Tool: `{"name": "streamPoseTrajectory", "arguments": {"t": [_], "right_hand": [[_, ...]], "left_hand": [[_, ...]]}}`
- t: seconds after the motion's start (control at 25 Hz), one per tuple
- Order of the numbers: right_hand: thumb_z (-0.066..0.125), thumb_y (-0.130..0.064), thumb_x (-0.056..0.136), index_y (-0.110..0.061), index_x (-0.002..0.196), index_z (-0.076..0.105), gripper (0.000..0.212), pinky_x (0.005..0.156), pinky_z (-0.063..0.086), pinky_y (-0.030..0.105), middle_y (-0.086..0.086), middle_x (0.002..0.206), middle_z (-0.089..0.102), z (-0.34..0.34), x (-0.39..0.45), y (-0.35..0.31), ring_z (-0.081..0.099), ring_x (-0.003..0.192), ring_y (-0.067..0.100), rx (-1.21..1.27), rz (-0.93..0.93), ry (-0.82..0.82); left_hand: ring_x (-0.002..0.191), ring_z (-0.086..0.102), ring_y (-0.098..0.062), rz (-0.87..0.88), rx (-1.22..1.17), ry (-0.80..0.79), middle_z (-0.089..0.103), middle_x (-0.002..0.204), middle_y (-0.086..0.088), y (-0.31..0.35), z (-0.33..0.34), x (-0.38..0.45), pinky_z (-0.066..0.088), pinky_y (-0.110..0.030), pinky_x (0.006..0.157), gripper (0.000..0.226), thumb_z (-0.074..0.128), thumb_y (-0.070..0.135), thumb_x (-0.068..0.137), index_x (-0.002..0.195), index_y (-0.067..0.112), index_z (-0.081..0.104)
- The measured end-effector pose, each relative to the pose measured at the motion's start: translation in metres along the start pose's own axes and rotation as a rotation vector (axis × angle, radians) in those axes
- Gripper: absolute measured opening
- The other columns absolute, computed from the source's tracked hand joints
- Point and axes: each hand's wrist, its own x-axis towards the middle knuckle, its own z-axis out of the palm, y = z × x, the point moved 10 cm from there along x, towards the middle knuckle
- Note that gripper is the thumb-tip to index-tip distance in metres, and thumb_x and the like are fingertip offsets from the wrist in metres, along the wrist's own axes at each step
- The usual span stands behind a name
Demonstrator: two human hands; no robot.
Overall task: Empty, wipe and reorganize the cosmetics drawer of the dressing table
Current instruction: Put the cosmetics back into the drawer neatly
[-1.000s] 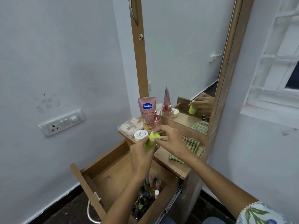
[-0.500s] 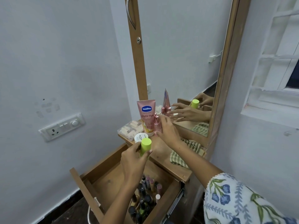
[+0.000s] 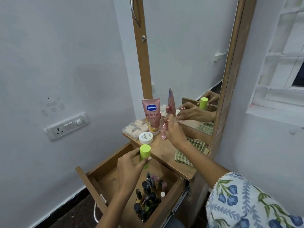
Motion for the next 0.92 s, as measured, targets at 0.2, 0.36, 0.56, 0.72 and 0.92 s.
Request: {"name": "streamPoseTrajectory", "arguments": {"t": [0.2, 0.36, 0.56, 0.72, 0.92], "right_hand": [[0.073, -0.006, 0.078, -0.016, 0.104, 0.041, 0.042, 0.071, 0.058, 0.036, 0.001, 0.090, 0.061, -0.015, -0.045, -0.022, 0.063, 0.079, 0.016, 0.234, -0.072, -0.103], [0.079, -0.007, 0.074, -0.015, 0.106, 0.044, 0.048, 0.078, 0.057, 0.022, -0.005, 0.099, 0.059, -0.016, -0.094, -0.071, 0.064, 0.089, 0.009, 0.490, -0.100, -0.276], [0.080, -0.009, 0.073, -0.020, 0.108, 0.043, 0.052, 0.084, 0.058, 0.034, 0.009, 0.109, 0.063, 0.017, -0.153, -0.123, 0.067, 0.097, 0.018, 0.709, -0.138, -0.593], [0.080, -0.009, 0.074, -0.016, 0.106, 0.041, 0.050, 0.078, 0.058, 0.029, 0.007, 0.104, 0.062, 0.048, -0.186, -0.137, 0.066, 0.093, 0.015, 0.586, -0.262, -0.768], [0.077, -0.008, 0.073, -0.025, 0.108, 0.036, 0.057, 0.067, 0.057, 0.031, 0.005, 0.094, 0.062, 0.079, -0.208, -0.140, 0.065, 0.084, 0.012, 0.421, -0.348, -0.918]], "left_hand": [[0.097, 0.058, -0.013, -0.007, 0.026, -0.076, 0.069, 0.106, 0.003, -0.019, -0.022, -0.013, 0.053, -0.041, 0.081, 0.049, 0.081, 0.034, 0.068, 0.112, 0.019, 0.069], [0.090, 0.061, -0.012, -0.030, 0.012, -0.064, 0.069, 0.100, 0.002, -0.028, -0.054, -0.021, 0.053, -0.036, 0.078, 0.049, 0.083, 0.029, 0.067, 0.112, 0.015, 0.069], [0.083, 0.062, -0.004, -0.060, -0.028, -0.027, 0.071, 0.093, 0.005, -0.039, -0.087, -0.033, 0.047, -0.017, 0.068, 0.044, 0.084, 0.026, 0.066, 0.107, 0.014, 0.072], [0.082, 0.064, -0.005, -0.078, -0.037, 0.002, 0.073, 0.093, 0.002, -0.045, -0.100, -0.037, 0.044, -0.013, 0.068, 0.042, 0.085, 0.024, 0.066, 0.106, 0.015, 0.073], [0.079, 0.065, -0.002, -0.113, -0.033, 0.003, 0.073, 0.088, 0.006, -0.054, -0.104, -0.042, 0.047, -0.017, 0.065, 0.042, 0.085, 0.026, 0.066, 0.105, 0.017, 0.073]]}}
